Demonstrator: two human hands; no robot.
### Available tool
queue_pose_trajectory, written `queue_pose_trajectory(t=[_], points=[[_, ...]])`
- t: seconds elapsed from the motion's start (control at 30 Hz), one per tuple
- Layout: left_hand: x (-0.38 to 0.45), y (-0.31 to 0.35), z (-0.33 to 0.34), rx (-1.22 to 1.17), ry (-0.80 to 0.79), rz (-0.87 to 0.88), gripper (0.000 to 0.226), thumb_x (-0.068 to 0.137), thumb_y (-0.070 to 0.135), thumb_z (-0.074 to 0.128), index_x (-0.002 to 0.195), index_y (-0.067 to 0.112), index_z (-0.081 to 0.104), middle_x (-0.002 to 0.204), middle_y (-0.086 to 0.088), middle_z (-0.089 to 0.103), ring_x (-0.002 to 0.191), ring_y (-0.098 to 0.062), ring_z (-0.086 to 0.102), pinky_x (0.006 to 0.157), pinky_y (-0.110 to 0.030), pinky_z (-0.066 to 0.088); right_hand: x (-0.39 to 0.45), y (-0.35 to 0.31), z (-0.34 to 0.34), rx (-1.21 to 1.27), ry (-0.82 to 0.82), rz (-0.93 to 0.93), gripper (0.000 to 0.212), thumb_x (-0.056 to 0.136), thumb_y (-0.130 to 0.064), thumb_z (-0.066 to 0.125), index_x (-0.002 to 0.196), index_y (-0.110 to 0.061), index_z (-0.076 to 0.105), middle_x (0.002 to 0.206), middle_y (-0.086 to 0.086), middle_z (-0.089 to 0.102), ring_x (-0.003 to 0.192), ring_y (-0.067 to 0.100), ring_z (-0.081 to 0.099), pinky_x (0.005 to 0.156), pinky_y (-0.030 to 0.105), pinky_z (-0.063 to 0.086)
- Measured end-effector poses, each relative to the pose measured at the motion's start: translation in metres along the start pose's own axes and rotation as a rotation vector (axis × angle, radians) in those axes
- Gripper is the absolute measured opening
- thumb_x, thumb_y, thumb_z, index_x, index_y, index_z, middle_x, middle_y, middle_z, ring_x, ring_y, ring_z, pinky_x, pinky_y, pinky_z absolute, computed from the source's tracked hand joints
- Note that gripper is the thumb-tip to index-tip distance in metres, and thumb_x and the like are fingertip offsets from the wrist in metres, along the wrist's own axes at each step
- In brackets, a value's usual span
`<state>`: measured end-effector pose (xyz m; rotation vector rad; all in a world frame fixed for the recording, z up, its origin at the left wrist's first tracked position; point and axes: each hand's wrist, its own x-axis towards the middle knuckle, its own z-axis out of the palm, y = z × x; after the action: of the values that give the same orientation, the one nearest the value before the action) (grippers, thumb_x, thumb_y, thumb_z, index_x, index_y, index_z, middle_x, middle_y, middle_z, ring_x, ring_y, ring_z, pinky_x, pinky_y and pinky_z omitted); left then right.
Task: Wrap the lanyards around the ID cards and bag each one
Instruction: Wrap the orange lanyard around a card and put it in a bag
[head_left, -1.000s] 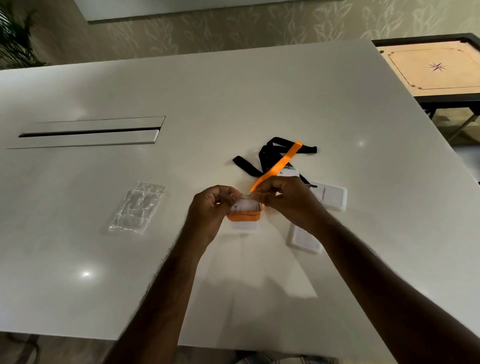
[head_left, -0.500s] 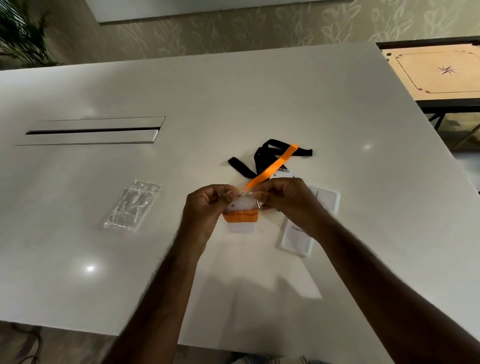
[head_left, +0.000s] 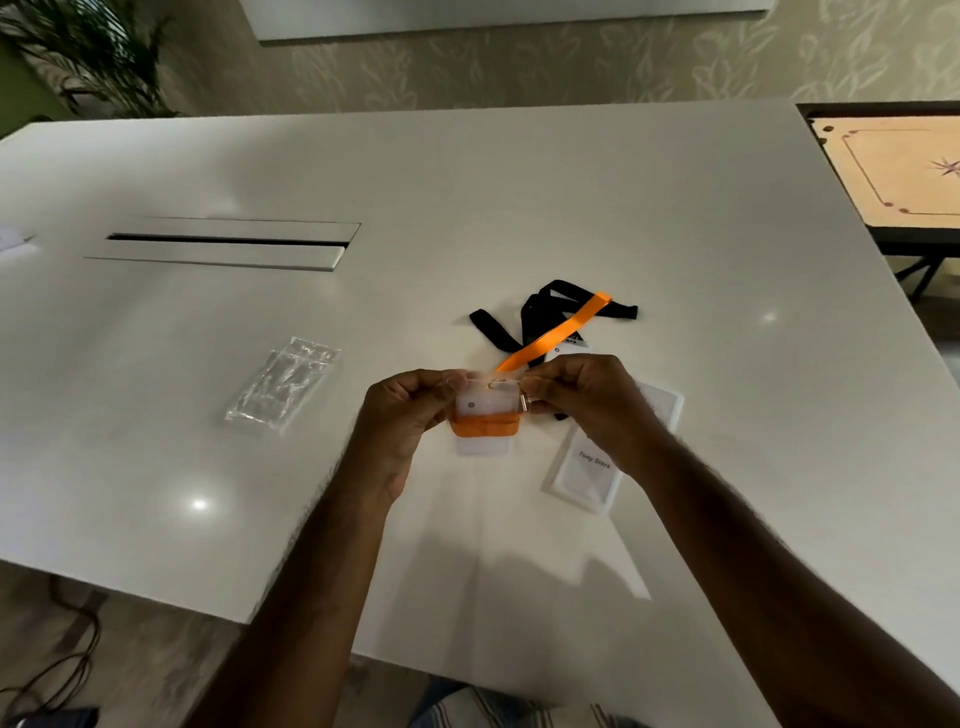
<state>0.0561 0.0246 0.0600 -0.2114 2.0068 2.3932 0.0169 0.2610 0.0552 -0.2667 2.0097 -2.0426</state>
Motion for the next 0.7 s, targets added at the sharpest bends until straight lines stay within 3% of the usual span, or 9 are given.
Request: queue_pose_trajectory(t=[0.1,0.23,0.3,0.4,0.57,0.7], points=[[-0.002,0.004,-0.004,0.003,0.039,-0.001,0.022,0.091,0.015,0.074,0.11,0.003,0.079,0.111,-0.018,0.078,0.108,-0.03,0.075,0.094,-0.036,0.06,0.002,0.001,0.006,0.001,-0.013,-0.018,0.011,0.097,-0.014,0.075,0.103,-0.017,0.084,0.096,0.001,0.083,0.088,0.012,0.08,0.073,0.014,0.057],[-0.001,0.01,-0.013,0.001,0.066,0.012,0.02,0.093,0.01,0.072,0.11,-0.001,0.078,0.11,-0.017,0.079,0.106,-0.028,0.075,0.089,-0.032,0.061,0.007,0.006,0.018,0.089,-0.089,-0.007,0.012,0.097,-0.022,0.077,0.107,-0.024,0.081,0.112,0.007,0.081,0.107,0.023,0.077,0.09,0.031,0.063],[0.003,0.012,-0.022,-0.005,0.069,0.02,0.022,0.094,0.01,0.071,0.111,-0.002,0.077,0.11,-0.017,0.079,0.106,-0.028,0.075,0.087,-0.031,0.061,0.013,0.007,0.027,0.126,-0.126,0.018,0.028,0.091,-0.027,0.08,0.117,-0.02,0.074,0.121,0.007,0.079,0.115,0.026,0.075,0.096,0.037,0.063],[0.008,0.014,-0.036,-0.004,0.085,0.03,0.019,0.095,0.01,0.07,0.109,-0.001,0.078,0.109,-0.016,0.079,0.103,-0.027,0.076,0.084,-0.029,0.061,0.022,0.009,0.045,0.092,-0.162,0.059,0.047,0.083,-0.026,0.088,0.125,-0.024,0.067,0.122,-0.002,0.078,0.117,0.019,0.074,0.091,0.031,0.062],[0.025,0.021,-0.07,0.025,0.104,0.05,0.013,0.094,0.008,0.072,0.103,0.003,0.08,0.104,-0.013,0.08,0.099,-0.023,0.077,0.078,-0.028,0.062,0.039,0.019,0.091,0.023,-0.182,0.042,0.051,0.084,-0.015,0.084,0.127,-0.031,0.064,0.122,-0.003,0.079,0.113,0.017,0.076,0.089,0.034,0.063],[0.041,0.03,-0.109,0.032,0.134,0.054,0.01,0.094,0.01,0.073,0.098,0.011,0.082,0.103,-0.01,0.081,0.1,-0.023,0.077,0.079,-0.028,0.061,0.06,0.025,0.133,0.11,-0.124,0.043,0.049,0.087,-0.003,0.08,0.13,-0.022,0.065,0.12,0.005,0.079,0.109,0.023,0.077,0.08,0.032,0.062]])
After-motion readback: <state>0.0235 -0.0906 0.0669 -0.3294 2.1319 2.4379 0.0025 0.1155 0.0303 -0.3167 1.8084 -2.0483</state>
